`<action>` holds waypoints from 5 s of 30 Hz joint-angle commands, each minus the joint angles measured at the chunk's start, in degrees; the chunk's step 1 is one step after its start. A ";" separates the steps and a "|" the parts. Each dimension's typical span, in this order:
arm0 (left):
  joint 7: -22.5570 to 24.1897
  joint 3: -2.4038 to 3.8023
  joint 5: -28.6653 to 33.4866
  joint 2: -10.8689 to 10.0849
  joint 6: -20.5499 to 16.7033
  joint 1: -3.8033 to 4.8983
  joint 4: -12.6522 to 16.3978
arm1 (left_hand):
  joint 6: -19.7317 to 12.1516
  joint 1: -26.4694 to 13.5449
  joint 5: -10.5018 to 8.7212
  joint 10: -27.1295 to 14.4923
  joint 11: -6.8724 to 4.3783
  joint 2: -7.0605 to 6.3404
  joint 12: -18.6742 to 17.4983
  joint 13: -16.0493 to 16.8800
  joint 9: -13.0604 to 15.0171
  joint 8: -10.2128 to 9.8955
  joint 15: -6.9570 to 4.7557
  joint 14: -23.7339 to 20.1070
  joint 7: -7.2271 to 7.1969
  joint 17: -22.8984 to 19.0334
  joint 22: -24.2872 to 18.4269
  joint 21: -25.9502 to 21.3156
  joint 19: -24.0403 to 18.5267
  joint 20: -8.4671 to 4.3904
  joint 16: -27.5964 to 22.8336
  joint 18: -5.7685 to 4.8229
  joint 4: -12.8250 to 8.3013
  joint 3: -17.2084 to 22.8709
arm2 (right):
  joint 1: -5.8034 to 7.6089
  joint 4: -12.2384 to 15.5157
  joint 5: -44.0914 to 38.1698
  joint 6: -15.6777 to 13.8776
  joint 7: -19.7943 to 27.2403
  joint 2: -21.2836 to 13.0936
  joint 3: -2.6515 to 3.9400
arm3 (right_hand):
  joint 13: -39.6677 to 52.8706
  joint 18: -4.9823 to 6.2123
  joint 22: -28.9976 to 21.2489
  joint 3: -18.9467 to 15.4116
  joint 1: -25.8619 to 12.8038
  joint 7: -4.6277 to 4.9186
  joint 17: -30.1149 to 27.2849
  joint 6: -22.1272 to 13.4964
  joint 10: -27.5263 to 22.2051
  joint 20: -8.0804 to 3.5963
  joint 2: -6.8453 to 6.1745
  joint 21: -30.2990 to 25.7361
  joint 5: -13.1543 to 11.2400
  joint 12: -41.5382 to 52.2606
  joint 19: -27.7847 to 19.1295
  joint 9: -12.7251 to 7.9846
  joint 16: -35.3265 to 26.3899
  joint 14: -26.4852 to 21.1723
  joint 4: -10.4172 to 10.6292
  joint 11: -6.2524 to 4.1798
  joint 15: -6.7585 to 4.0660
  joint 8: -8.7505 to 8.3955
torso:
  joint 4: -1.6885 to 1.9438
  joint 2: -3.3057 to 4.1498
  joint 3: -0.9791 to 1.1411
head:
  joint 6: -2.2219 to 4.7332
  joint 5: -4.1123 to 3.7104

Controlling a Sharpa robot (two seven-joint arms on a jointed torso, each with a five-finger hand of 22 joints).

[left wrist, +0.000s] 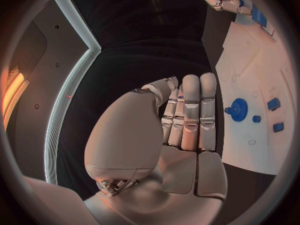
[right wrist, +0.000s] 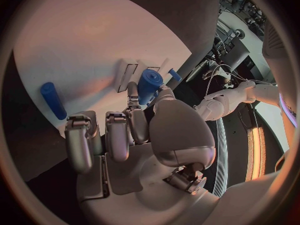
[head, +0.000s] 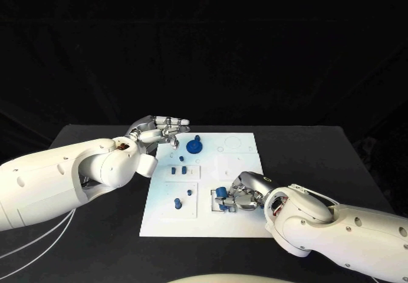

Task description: Assemble the parts on the task board

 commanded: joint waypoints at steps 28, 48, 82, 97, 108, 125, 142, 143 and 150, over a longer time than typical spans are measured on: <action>0.26 0.03 -0.15 -0.34 0.88 0.02 0.28 | -0.51 -0.38 0.01 -0.23 -0.02 0.01 0.20 0.05 -0.09 0.22 0.08 -0.34 0.08 -0.09 -0.06 -0.16 -0.43 -0.06 0.39 0.74 0.05 -0.25 | -0.18 1.67 -1.10 -0.22 1.42 -0.25 -0.02 | 1.56 -0.37 15.08 -0.62 -6.20 0.01 9.09 -0.98 0.14 -0.37 -1.69 0.22 -13.10 -1.47 5.99 3.08 -0.30 4.69 0.22 -0.32 -0.51 0.98 | -0.09 -0.02 0.04 | -0.17 0.18; 0.17 0.02 -0.15 -0.37 0.84 0.01 0.19 | -0.60 -0.30 0.06 -0.42 -0.03 0.21 0.38 0.06 -0.10 0.30 0.08 -0.41 0.06 -0.16 -0.10 -0.24 -0.42 -0.04 0.48 0.75 0.00 -0.31 | -0.31 2.61 -4.67 3.65 1.21 -1.57 -0.03 | 2.12 -0.37 15.08 2.66 4.85 -0.28 9.44 -1.34 0.35 -0.60 2.20 0.22 -7.15 -1.80 5.99 4.74 -0.16 4.77 -2.61 -0.61 -0.76 1.11 | -0.04 -0.04 0.01 | -0.45 0.56; -0.20 0.01 -0.15 -0.43 1.00 0.01 0.13 | -0.60 -0.30 0.06 -0.42 -0.03 0.21 0.38 0.06 -0.10 0.30 0.08 -0.41 0.06 -0.16 -0.10 -0.24 -0.42 -0.04 0.48 0.75 0.00 -0.31 | -0.31 1.21 -3.56 4.48 2.96 -1.40 -0.03 | 2.05 -0.37 15.08 -1.01 7.42 -0.06 8.81 -1.51 0.07 -0.48 -2.12 0.22 -12.89 -2.88 5.99 5.97 -0.61 4.61 -1.51 -0.41 -0.61 1.15 | -0.10 -0.05 0.00 | -0.51 0.47; -0.14 -0.08 -0.15 -0.55 0.98 0.01 0.05 | -0.60 -0.30 0.06 -0.42 -0.03 0.21 0.38 0.06 -0.10 0.30 0.08 -0.41 0.06 -0.16 -0.10 -0.24 -0.42 -0.04 0.48 0.75 0.00 -0.31 | 0.08 5.49 -0.73 -2.82 8.57 -10.25 0.00 | 2.34 -0.37 15.08 2.41 14.41 0.66 8.92 -4.09 -0.01 -0.31 2.20 0.22 -7.33 -3.00 5.99 5.10 -0.60 4.64 -3.44 0.06 -0.33 -1.46 | -0.28 -0.21 0.00 | -0.11 0.16; -0.06 -0.25 -0.15 -0.43 1.13 -0.07 0.05 | -0.64 -0.20 0.07 -0.53 -0.03 0.32 0.48 0.07 -0.11 0.35 0.07 -0.46 0.07 -0.21 -0.16 -0.31 -0.42 -0.05 0.53 0.76 -0.08 -0.31 | 0.26 5.89 -2.85 -3.95 9.02 -16.03 -0.01 | 2.56 -0.37 15.08 3.73 16.15 1.58 9.11 -3.80 0.12 0.35 2.82 0.22 -9.26 -3.03 5.99 2.36 -0.50 4.68 -3.55 0.84 0.40 -4.91 | -0.50 -0.29 0.09 | 0.10 -1.84; -0.11 -0.31 -0.15 -0.32 1.33 -0.11 0.06 | -0.64 -0.20 0.07 -0.53 -0.03 0.32 0.48 0.07 -0.11 0.35 0.07 -0.46 0.07 -0.21 -0.16 -0.31 -0.42 -0.05 0.53 0.76 -0.08 -0.31 | -0.52 2.24 -6.66 -3.06 3.74 -14.37 -0.08 | 2.54 -0.37 15.08 2.87 14.25 1.22 9.13 -1.23 0.22 0.38 1.50 0.22 -8.49 -3.35 5.99 1.03 -0.51 4.68 -1.70 0.61 0.27 -5.90 | -0.27 -0.24 0.03 | 0.00 -2.66; -0.25 -0.32 -0.15 -0.53 1.48 -0.11 0.16 | -0.66 -0.20 0.06 -0.56 -0.02 0.33 0.55 0.07 -0.11 0.39 0.08 -0.48 0.08 -0.23 -0.19 -0.34 -0.43 -0.04 0.56 0.76 -0.08 -0.35 | -0.89 0.38 -7.80 -0.05 1.44 -12.50 -0.14 | 2.67 -0.37 15.08 2.52 13.47 1.09 9.25 -0.48 0.32 0.31 1.01 0.22 -8.65 -3.26 5.99 0.80 -0.45 4.71 -0.86 0.50 0.19 -6.04 | -0.38 -0.32 0.07 | -0.13 -2.34; -0.25 -0.32 -0.15 -0.53 1.49 -0.11 0.16 | -0.66 -0.20 0.06 -0.56 -0.02 0.33 0.55 0.07 -0.11 0.39 0.08 -0.48 0.08 -0.23 -0.19 -0.34 -0.43 -0.04 0.56 0.76 -0.08 -0.35 | -0.96 0.33 -7.79 0.09 1.41 -12.38 -0.15 | 2.68 -0.37 15.08 2.47 13.39 1.08 9.22 -0.42 0.33 0.31 0.95 0.22 -8.69 -3.26 5.99 0.78 -0.46 4.70 -0.78 0.49 0.18 -6.05 | -0.41 -0.29 0.07 | -0.13 -2.29; -0.31 -0.32 -0.15 -0.56 1.55 -0.11 0.17 | -0.66 -0.20 0.06 -0.56 -0.02 0.33 0.55 0.07 -0.11 0.39 0.08 -0.48 0.08 -0.23 -0.19 -0.34 -0.43 -0.04 0.56 0.76 -0.08 -0.35 | -1.45 -0.17 -7.75 1.01 1.27 -11.52 -0.20 | 2.77 -0.37 15.08 2.43 13.30 1.05 9.31 -0.31 0.38 0.30 0.89 0.22 -8.73 -3.14 5.99 0.76 -0.41 4.72 -0.68 0.48 0.17 -6.05 | -0.44 -0.30 0.05 | -0.18 -2.24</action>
